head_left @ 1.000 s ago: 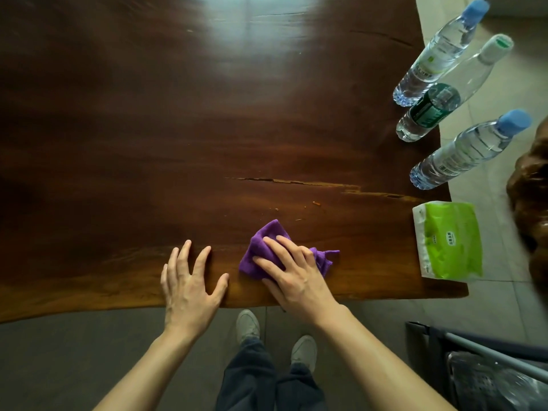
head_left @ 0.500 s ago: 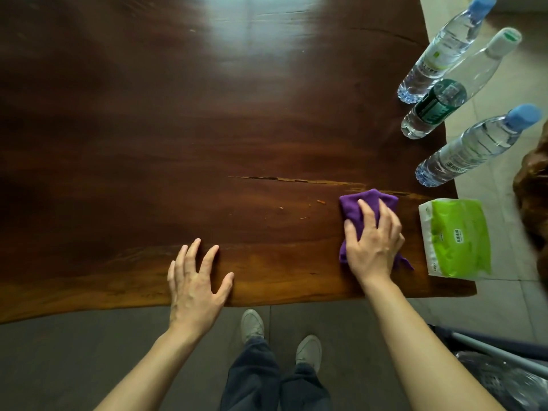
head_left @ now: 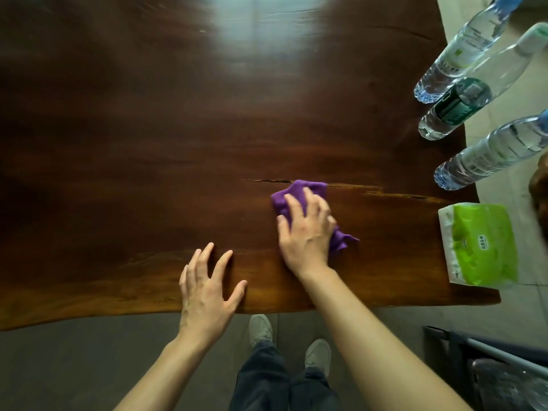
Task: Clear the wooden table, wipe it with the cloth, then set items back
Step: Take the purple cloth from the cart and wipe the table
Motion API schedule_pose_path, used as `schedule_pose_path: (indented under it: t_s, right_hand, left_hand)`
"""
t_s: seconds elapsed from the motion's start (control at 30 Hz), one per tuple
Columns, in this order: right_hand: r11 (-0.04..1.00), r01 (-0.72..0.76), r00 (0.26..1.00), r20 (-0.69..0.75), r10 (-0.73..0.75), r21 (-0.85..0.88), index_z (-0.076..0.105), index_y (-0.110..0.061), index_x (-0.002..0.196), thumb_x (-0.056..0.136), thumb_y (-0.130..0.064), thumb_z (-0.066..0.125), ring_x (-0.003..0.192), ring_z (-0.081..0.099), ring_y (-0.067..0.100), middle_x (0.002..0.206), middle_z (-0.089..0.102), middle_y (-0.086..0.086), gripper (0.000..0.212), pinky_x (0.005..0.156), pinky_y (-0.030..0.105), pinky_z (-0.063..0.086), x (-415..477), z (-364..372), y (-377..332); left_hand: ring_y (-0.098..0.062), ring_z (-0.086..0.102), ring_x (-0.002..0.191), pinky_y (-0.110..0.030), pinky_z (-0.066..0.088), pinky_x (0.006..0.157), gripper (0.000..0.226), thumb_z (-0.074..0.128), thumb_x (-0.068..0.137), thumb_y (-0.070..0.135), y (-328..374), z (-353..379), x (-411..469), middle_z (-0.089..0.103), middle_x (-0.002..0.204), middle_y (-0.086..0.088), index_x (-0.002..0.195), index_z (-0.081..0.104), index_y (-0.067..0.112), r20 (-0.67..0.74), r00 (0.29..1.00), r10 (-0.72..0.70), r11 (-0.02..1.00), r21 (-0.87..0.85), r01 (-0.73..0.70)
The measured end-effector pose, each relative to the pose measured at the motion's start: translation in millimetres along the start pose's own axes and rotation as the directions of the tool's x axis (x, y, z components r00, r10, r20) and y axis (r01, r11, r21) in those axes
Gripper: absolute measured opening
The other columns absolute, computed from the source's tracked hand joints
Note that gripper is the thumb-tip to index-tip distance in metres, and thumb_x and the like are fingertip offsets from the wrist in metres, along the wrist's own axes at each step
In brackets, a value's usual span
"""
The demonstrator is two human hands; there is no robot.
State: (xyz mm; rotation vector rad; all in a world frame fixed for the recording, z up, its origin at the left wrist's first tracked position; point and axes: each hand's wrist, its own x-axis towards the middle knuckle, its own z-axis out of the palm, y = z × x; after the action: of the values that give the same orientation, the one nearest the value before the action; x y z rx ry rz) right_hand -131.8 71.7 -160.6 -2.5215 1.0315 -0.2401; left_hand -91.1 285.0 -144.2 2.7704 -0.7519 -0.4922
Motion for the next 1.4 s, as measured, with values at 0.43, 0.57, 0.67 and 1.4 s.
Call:
schedule_pose_path:
  t_s: [0.43, 0.57, 0.67, 1.4]
  right_hand:
    - [0.934, 0.352, 0.917, 0.176, -0.358, 0.069, 0.047, -0.030, 0.141, 0.094, -0.033, 0.059, 0.145, 0.032, 0.027, 0.156, 0.038, 0.004, 0.049, 0.109, 0.049, 0.036, -93.4, 8.7, -7.4]
    - [0.971, 0.238, 0.967, 0.093, -0.238, 0.009, 0.051, -0.031, 0.138, 0.094, -0.031, 0.060, 0.142, 0.035, 0.027, 0.154, 0.040, 0.004, 0.045, 0.103, 0.046, 0.036, -95.0, -7.2, 37.1]
    - [0.998, 0.056, 0.998, 0.017, -0.055, -0.037, 0.055, -0.029, 0.135, 0.092, -0.030, 0.062, 0.136, 0.038, 0.029, 0.149, 0.043, 0.006, 0.044, 0.096, 0.047, 0.039, -83.8, -20.5, 65.2]
    - [0.997, 0.077, 0.983, 0.163, -0.080, 0.023, 0.045, -0.033, 0.143, 0.094, -0.035, 0.059, 0.141, 0.030, 0.027, 0.154, 0.036, 0.005, 0.051, 0.104, 0.049, 0.042, -31.3, 5.3, -38.1]
  left_hand:
    - [-0.027, 0.014, 0.153, -0.052, 0.018, 0.122, 0.068, 0.063, 0.084, 0.051, -12.8, -1.2, -4.2, 0.024, 0.163, -0.006, 0.141, 0.045, 0.022, 0.017, 0.997, 0.080, 0.997, 0.022, -0.080]
    - [-0.026, 0.012, 0.154, -0.051, 0.016, 0.122, 0.070, 0.053, 0.082, 0.060, -11.7, -3.0, -5.0, 0.021, 0.164, -0.004, 0.142, 0.043, 0.025, 0.027, 0.996, 0.080, 0.996, 0.027, -0.081]
    - [-0.024, 0.008, 0.154, -0.049, 0.014, 0.123, 0.069, 0.058, 0.086, 0.059, -14.3, -3.4, -4.7, 0.018, 0.165, -0.003, 0.144, 0.041, 0.025, 0.040, 0.996, 0.085, 0.996, 0.024, -0.086]
    - [-0.021, -0.003, 0.155, -0.042, 0.000, 0.123, 0.073, 0.059, 0.085, 0.061, -13.9, -6.0, -4.3, 0.007, 0.167, 0.000, 0.148, 0.035, 0.032, 0.091, 0.992, 0.086, 0.996, 0.003, -0.087]
